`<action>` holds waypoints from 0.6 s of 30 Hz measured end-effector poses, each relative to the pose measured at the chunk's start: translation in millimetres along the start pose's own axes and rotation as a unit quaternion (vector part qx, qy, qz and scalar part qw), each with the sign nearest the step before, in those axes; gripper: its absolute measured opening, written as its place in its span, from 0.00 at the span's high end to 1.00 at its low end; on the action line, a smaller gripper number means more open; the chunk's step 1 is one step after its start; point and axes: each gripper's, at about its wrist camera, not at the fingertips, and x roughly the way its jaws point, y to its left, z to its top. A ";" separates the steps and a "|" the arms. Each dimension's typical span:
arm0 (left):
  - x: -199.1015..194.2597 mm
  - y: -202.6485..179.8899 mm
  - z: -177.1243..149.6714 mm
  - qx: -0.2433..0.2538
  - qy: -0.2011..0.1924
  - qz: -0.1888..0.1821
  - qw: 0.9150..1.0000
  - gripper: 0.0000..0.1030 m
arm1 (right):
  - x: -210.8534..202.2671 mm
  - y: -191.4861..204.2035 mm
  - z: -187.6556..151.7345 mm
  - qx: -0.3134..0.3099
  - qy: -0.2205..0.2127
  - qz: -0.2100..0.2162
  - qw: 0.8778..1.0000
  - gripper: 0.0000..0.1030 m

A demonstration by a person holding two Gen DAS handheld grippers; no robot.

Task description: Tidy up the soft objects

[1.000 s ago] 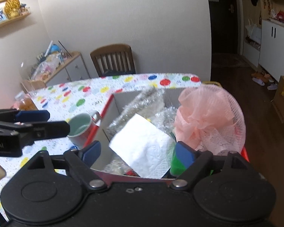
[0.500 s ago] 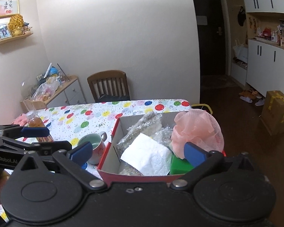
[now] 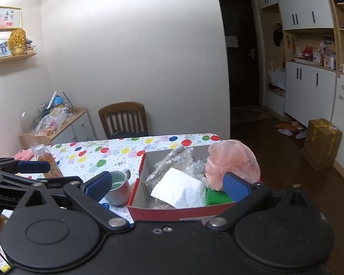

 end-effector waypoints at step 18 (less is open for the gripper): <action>-17.1 1.3 -9.1 -0.024 -0.010 -0.002 1.000 0.00 | -10.5 14.9 -8.8 0.001 -0.001 -0.028 1.000 0.00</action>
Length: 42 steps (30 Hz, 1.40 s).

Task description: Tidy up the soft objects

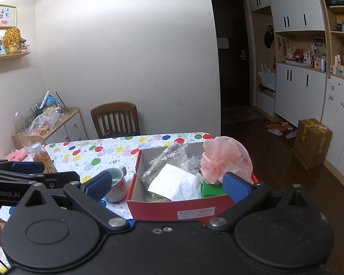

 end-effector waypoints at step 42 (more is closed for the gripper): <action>0.5 0.1 1.6 -0.002 0.001 0.016 1.000 0.00 | 1.2 0.7 -0.7 0.003 0.003 0.004 1.000 0.00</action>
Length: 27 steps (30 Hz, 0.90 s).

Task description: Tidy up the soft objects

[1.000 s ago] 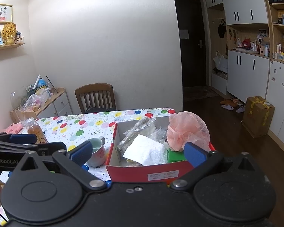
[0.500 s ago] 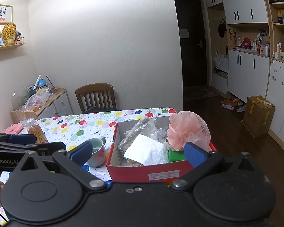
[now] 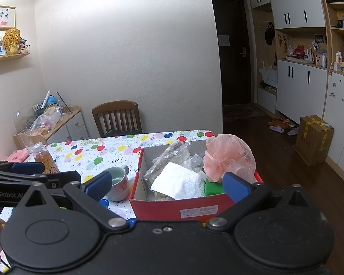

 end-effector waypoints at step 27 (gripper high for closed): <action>2.3 0.5 3.1 0.000 -0.002 0.006 1.000 0.00 | 2.4 0.6 -1.3 -0.001 0.003 0.000 1.000 0.00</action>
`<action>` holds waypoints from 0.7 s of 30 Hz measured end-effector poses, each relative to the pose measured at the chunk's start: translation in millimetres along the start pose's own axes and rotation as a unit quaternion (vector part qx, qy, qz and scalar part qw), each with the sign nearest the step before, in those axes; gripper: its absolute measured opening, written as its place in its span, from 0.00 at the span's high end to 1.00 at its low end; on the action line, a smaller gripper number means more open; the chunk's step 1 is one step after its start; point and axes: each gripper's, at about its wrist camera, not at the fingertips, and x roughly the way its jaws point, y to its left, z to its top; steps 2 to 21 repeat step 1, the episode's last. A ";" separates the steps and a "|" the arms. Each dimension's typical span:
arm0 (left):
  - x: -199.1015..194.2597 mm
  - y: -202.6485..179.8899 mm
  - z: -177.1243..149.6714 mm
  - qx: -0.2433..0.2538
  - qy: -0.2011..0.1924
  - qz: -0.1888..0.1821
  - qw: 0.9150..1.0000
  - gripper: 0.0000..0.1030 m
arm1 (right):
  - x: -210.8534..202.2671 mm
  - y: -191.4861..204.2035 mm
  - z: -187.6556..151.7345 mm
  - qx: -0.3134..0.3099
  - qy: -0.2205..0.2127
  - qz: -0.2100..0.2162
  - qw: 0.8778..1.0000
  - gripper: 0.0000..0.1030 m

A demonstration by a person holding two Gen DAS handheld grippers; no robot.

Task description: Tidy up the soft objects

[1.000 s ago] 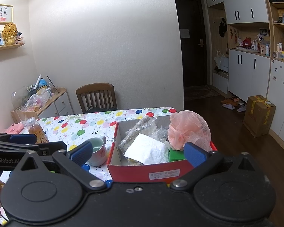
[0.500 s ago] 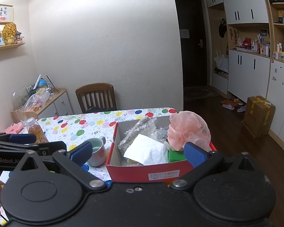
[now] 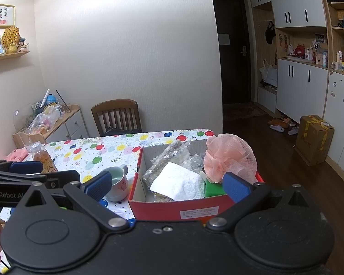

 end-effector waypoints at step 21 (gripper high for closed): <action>0.3 -0.5 -0.1 0.000 0.001 0.001 1.000 0.00 | 0.1 -0.1 0.0 0.000 0.000 0.000 1.000 0.00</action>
